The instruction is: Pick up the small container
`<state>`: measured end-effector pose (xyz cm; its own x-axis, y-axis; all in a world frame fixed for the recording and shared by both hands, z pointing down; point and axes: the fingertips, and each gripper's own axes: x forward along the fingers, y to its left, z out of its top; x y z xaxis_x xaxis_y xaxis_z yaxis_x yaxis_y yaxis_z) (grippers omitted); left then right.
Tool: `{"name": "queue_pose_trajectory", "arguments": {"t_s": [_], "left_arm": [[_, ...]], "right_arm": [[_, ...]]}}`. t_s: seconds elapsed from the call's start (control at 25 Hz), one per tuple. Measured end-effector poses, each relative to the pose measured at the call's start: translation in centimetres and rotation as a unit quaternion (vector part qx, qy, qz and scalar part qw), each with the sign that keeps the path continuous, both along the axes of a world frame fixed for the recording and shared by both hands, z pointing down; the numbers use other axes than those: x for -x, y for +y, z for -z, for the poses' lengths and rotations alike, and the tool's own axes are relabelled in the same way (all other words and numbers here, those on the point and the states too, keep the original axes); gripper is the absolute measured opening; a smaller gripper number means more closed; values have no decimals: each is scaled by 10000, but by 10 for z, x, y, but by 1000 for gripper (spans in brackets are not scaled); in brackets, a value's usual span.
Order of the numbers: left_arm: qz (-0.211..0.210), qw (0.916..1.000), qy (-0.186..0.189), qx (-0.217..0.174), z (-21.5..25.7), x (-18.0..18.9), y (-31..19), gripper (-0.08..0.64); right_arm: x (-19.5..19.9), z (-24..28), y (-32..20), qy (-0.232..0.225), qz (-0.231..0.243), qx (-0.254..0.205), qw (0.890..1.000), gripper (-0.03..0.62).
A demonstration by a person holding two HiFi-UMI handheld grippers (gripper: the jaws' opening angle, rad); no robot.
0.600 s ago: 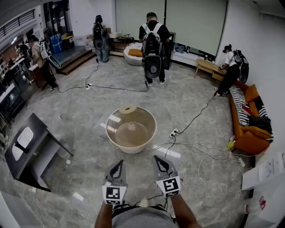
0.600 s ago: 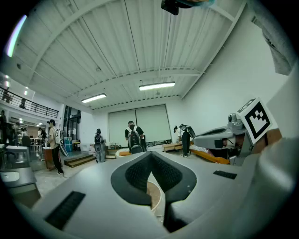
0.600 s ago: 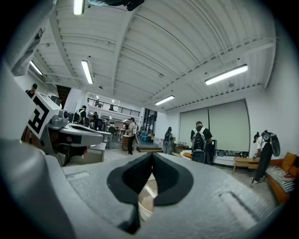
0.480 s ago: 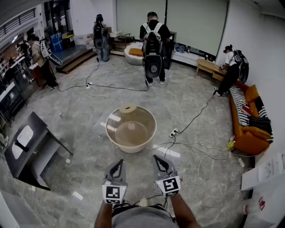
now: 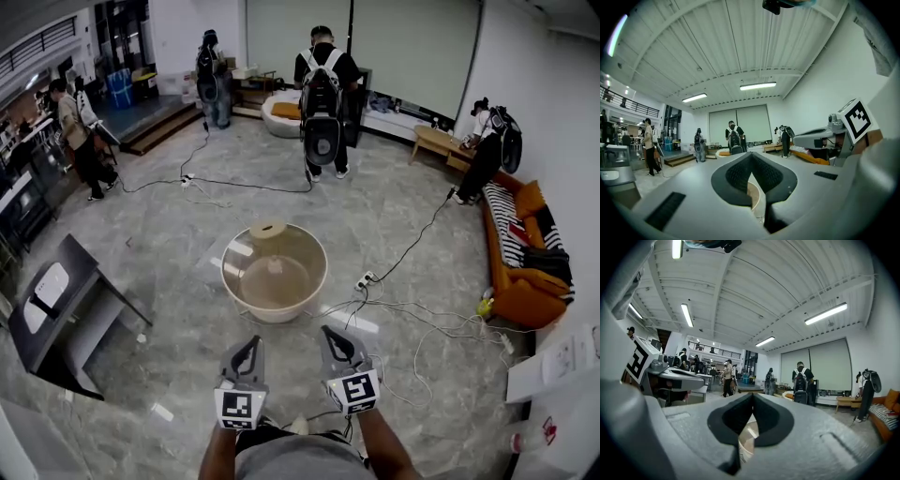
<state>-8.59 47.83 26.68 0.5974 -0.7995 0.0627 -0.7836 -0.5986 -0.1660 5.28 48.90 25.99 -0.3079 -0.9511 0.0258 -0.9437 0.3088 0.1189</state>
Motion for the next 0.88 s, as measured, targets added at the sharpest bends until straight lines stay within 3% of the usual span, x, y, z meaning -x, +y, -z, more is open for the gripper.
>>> {"name": "queue_pose_trajectory", "arguments": {"t_s": [0.36, 0.88], "left_arm": [[-48, 9999, 12, 106, -13, -15, -40, 17], [-165, 9994, -114, 281, -19, -25, -200, 17]], "right_arm": [[-6, -16, -37, 24, 66, 148, 9999, 0], [-13, -20, -197, -95, -16, 246, 9997, 0]]}}
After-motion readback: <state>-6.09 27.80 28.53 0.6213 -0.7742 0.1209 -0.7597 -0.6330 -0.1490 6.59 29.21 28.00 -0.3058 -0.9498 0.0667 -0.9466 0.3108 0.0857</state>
